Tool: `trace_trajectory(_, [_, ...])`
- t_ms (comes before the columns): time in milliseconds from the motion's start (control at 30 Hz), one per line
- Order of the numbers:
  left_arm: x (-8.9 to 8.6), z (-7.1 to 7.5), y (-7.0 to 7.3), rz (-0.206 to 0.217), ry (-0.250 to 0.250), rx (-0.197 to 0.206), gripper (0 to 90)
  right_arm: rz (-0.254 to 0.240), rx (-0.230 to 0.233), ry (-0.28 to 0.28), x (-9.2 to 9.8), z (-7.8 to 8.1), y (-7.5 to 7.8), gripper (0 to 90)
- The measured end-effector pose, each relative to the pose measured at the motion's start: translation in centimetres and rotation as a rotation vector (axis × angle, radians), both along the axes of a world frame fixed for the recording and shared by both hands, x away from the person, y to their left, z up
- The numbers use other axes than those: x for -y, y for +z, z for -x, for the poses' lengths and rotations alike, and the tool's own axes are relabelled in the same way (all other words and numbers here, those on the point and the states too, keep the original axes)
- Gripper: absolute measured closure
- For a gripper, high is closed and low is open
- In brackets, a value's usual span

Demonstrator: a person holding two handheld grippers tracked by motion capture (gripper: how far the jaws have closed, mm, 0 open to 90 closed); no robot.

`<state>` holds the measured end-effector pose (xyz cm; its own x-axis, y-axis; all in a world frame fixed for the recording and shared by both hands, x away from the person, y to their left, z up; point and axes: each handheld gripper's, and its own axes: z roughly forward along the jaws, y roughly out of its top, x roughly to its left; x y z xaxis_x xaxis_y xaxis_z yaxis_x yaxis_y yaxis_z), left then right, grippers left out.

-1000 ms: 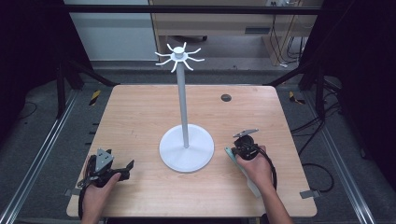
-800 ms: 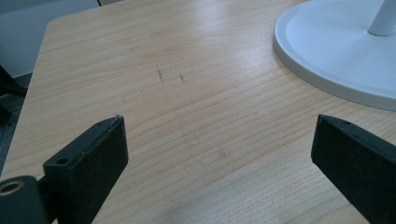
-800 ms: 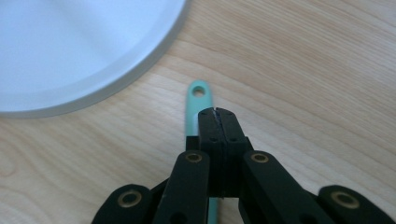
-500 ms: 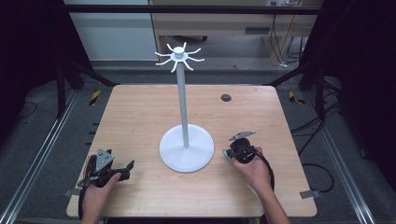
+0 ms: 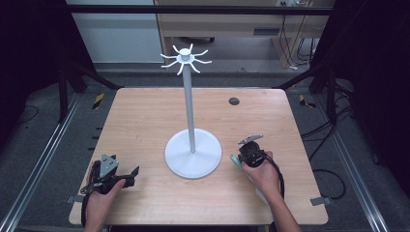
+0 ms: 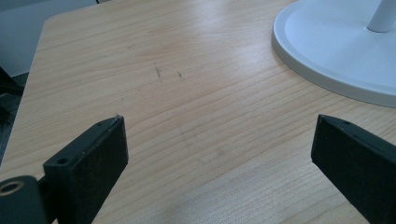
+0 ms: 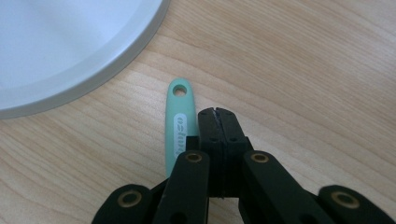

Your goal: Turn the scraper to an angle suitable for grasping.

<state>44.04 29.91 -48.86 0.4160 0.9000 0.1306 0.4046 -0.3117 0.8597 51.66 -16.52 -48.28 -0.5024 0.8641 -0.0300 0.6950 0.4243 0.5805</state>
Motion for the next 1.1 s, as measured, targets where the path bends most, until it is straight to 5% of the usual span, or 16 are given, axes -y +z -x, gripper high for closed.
trace_trajectory(167, [0.1, 0.0, 0.0, -0.001, -0.001, -0.003, 3.4, -0.046, -0.027, 0.022, -0.1, 0.3, 0.0, 90.0])
trace_trajectory(533, [0.2, 0.0, -0.1, -0.006, -0.007, -0.008, 3.4, -0.025, -0.025, 0.091, -0.9, 1.0, 1.1, 89.9])
trace_trajectory(833, [0.3, 0.0, -0.2, -0.008, -0.011, -0.009, 3.4, 0.019, -0.068, 0.118, -1.5, 0.7, 1.8, 68.5])
trace_trajectory(1100, [0.4, 0.0, -0.2, -0.009, -0.016, -0.012, 3.3, 0.07, -0.121, 0.155, -2.5, 0.4, 2.1, 60.3])
